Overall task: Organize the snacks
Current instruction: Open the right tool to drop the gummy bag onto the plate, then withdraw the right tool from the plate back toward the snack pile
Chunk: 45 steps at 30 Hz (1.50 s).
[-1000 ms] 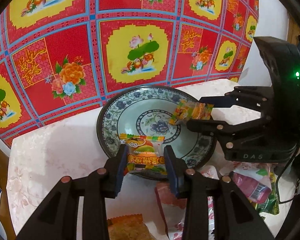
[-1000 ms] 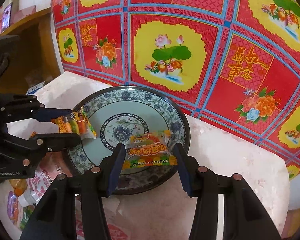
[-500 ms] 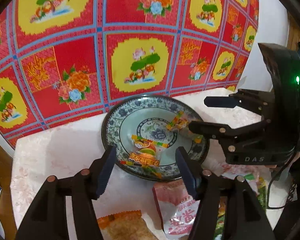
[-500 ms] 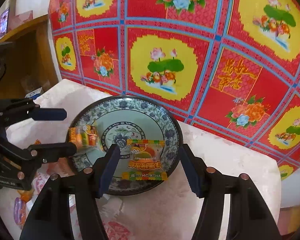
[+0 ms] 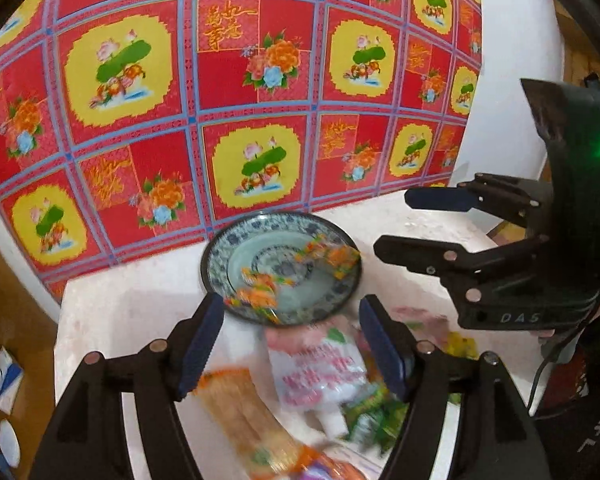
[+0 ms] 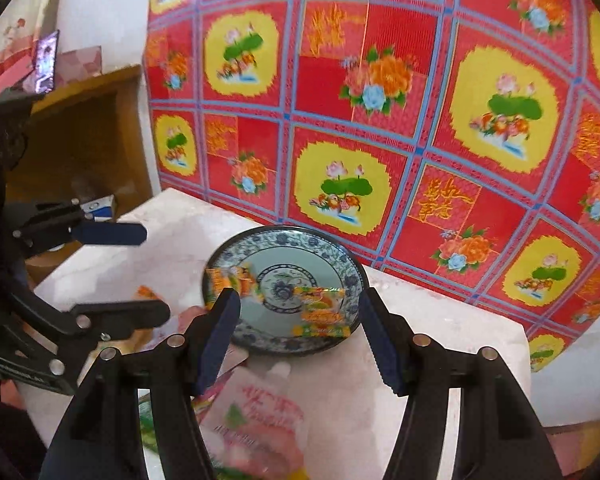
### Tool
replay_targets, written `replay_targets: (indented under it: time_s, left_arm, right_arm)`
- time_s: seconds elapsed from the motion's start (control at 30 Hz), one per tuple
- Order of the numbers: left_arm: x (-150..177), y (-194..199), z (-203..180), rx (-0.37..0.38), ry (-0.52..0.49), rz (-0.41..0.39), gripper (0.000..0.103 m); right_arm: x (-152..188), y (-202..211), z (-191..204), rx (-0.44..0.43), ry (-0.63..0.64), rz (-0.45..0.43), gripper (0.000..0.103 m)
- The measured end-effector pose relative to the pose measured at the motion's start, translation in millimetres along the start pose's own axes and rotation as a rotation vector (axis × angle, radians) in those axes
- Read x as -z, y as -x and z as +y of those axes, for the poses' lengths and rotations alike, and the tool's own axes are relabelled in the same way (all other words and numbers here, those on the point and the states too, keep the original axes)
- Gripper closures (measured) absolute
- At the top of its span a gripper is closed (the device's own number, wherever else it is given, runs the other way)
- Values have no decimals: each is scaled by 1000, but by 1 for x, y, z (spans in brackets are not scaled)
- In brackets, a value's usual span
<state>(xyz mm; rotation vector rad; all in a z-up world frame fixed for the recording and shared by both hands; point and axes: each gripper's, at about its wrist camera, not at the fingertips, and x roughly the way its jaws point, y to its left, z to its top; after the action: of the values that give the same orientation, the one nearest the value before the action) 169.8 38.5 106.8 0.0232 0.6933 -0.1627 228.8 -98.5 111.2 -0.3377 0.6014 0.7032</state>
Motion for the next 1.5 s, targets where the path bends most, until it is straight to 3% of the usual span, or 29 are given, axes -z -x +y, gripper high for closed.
replay_targets:
  time_s: [0.33, 0.63, 0.77, 0.93, 1.1, 1.27, 1.4, 1.5]
  left_arm:
    - [43, 50, -34, -16, -4, -49, 28]
    - [89, 65, -67, -8, -46, -70, 28]
    - [110, 67, -63, 56, 21, -67, 28]
    - [131, 61, -54, 52, 68, -51, 28]
    - [155, 56, -41, 57, 105, -55, 28]
    - [147, 53, -28, 49, 134, -50, 28]
    - [132, 42, -19, 66, 183, -2, 28]
    - [125, 30, -21, 0, 180, 24, 28]
  right_arm:
    - [30, 52, 24, 17, -3, -24, 40]
    - [79, 71, 39, 38, -22, -1, 40]
    - [116, 67, 37, 32, -147, -30, 40]
    - [152, 56, 33, 49, -305, -29, 40]
    - [171, 50, 33, 99, -328, -35, 40]
    - [172, 49, 32, 94, -317, -27, 40]
    - [172, 51, 27, 67, -358, -27, 40]
    - [173, 53, 25, 47, -361, -30, 40]
